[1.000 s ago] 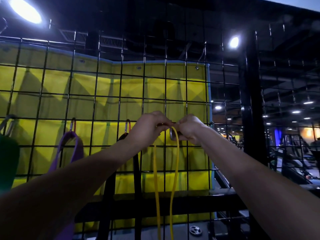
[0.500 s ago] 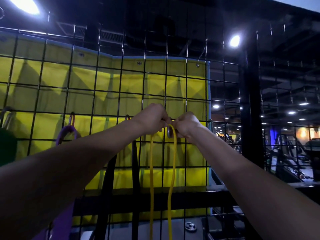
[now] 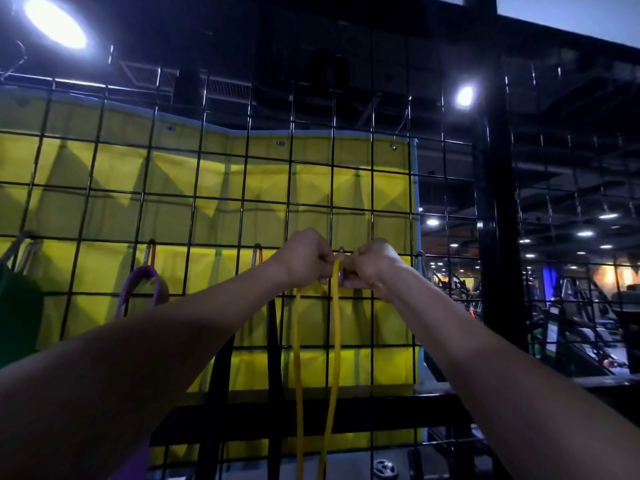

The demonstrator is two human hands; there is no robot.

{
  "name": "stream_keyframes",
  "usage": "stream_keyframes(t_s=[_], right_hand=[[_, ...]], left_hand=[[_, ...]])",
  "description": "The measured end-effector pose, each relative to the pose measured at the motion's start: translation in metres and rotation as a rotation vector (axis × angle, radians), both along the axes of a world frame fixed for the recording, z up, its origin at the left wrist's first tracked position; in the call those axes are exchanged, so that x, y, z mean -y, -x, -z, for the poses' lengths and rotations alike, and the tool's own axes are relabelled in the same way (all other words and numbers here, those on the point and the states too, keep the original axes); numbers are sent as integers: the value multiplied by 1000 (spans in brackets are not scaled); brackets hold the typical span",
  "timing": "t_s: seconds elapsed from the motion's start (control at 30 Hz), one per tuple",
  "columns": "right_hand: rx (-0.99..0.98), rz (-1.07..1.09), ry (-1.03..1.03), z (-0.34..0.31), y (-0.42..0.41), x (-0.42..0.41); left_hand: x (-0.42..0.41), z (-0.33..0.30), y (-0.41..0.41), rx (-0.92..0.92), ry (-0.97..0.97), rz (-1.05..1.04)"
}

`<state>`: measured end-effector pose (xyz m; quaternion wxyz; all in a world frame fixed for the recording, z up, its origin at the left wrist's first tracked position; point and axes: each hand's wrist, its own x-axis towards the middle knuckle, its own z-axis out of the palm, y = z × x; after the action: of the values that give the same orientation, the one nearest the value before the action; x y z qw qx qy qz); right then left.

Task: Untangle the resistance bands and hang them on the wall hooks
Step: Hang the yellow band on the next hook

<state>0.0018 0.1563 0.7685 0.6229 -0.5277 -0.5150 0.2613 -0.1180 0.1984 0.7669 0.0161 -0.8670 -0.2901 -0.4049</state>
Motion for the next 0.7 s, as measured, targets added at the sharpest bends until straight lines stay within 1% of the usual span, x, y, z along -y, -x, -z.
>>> stream_keyframes(t_s=[0.1,0.17,0.2,0.3,0.33,0.47,0.53,0.7], right_hand=[[86,52,-18,1,0,1],[77,56,-12,2,0,3],[62,54,-12,1,0,3],[66,61,-5,1,1,5],[72,66,-3,1,1,5],[97,50,-11,1,1,4],[129,66,-3,1,0,2],[167,73,5,-1,-3,0]], left_hand=[[2,-3,0,-66,-69,-44],[4,0,-1,-57,-118,-61],[3,4,-2,-23,-129,-56],[-1,15,-3,202,-63,-17],[-2,17,-3,252,-73,-9],[-3,24,0,357,-145,97],[-4,27,1,343,-168,121],[-6,28,5,182,-250,132]])
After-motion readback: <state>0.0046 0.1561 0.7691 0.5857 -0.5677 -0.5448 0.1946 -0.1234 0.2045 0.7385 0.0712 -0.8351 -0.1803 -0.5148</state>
